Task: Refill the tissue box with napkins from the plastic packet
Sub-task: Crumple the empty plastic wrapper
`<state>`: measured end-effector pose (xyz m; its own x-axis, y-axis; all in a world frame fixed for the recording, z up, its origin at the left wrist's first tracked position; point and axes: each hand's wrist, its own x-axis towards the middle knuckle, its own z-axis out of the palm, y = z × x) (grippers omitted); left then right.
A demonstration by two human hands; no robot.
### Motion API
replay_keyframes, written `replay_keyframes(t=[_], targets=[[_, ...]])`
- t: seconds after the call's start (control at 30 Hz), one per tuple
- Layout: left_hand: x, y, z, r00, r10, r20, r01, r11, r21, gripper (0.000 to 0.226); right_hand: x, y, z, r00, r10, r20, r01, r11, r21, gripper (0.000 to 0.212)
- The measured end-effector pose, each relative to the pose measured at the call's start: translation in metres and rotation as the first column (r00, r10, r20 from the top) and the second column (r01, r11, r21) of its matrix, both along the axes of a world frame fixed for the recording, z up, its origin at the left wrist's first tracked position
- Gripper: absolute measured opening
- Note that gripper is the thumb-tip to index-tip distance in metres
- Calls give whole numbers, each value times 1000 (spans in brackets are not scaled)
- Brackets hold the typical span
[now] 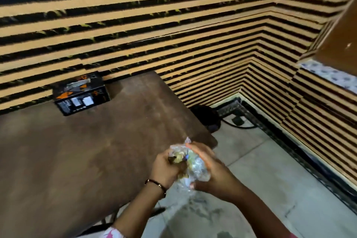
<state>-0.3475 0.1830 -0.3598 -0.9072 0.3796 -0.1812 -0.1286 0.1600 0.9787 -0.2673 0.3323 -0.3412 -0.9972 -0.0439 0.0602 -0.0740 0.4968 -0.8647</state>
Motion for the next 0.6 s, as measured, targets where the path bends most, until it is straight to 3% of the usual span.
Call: replay_keyframes(t=[0.07,0.17,0.27,0.37,0.43,0.5,0.6], targets=[[15,28,6,996,-58,74,55,998,33,32,9,22,-2,997,-68,-46,70,996,45,74],[28,57,18,938,-248,244,191,953,234,39,21,57,-2,975,-205,-87,206,979,4,52],[20,77,15,884,-463,72,442,874,202,66,25,84,-5,930,-362,-69,341,916,-210,29],[9,107,12,885,-430,-177,446,893,63,56,21,107,-6,911,-410,35,392,840,-374,19],[-2,130,10,913,-332,-239,355,933,61,38,16,122,-1,923,-370,103,376,817,-437,24],[-17,150,4,944,-244,-224,273,956,107,31,8,142,5,940,-282,190,339,820,-462,43],[-48,183,0,949,-262,-174,286,950,127,29,-12,182,9,945,-202,258,307,823,-478,73]])
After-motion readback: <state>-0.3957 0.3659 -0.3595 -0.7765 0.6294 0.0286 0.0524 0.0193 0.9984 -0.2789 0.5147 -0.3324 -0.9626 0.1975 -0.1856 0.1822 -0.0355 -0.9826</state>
